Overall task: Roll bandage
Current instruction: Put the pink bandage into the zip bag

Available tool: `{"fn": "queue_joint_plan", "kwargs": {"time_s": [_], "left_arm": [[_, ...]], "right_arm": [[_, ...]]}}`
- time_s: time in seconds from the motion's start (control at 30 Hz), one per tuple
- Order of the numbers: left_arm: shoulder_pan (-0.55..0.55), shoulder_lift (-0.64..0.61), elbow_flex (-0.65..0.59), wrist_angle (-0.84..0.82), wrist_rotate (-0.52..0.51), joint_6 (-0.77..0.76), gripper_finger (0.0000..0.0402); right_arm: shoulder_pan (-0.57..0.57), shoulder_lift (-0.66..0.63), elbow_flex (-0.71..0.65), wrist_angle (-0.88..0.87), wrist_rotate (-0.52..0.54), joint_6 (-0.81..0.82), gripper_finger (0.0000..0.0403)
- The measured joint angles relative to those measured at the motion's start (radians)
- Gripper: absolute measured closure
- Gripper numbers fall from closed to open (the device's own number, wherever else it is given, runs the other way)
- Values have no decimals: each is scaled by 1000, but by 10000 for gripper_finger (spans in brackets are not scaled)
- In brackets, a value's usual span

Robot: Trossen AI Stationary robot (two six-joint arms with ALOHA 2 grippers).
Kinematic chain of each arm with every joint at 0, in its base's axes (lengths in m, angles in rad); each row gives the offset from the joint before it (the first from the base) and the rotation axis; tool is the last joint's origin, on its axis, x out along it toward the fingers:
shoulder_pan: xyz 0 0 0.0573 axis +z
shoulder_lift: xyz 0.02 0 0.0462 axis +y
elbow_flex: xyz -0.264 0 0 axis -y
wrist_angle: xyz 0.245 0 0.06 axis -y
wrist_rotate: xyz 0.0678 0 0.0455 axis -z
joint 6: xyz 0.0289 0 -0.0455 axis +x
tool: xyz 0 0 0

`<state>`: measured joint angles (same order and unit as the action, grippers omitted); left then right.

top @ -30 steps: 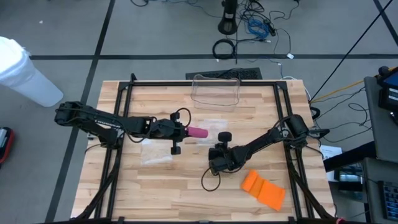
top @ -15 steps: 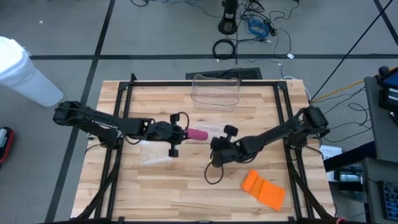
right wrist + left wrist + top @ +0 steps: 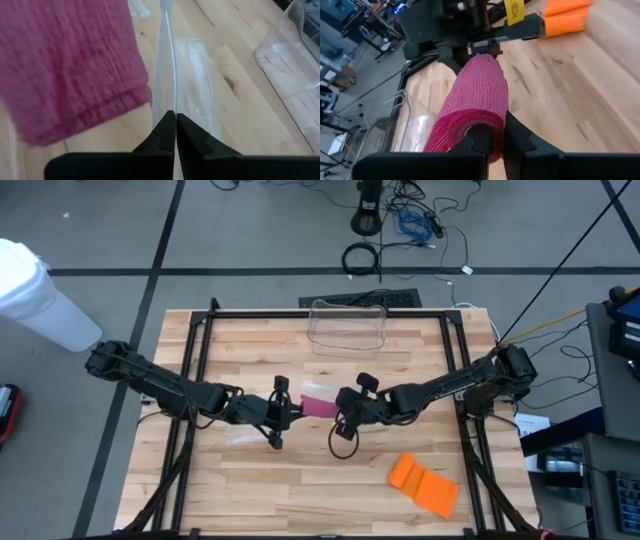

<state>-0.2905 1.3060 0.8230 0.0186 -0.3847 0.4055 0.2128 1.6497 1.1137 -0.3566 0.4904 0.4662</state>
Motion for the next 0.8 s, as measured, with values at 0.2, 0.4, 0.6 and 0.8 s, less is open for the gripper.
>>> {"fn": "queue_joint_plan", "kwargs": {"time_s": [0.2,0.4,0.6,0.8], "left_arm": [[17,0,0,-7,-16,-43,375],[48,0,0,-56,-15,-112,375],[55,0,1,-84,-12,-131,375],[55,-2,1,-79,-17,-120,375]], "right_arm": [[-12,-3,0,27,-18,-15,403],[-15,-21,0,50,-48,-33,403],[-15,-71,0,38,-39,-42,403],[-15,-103,0,39,0,-53,402]]}}
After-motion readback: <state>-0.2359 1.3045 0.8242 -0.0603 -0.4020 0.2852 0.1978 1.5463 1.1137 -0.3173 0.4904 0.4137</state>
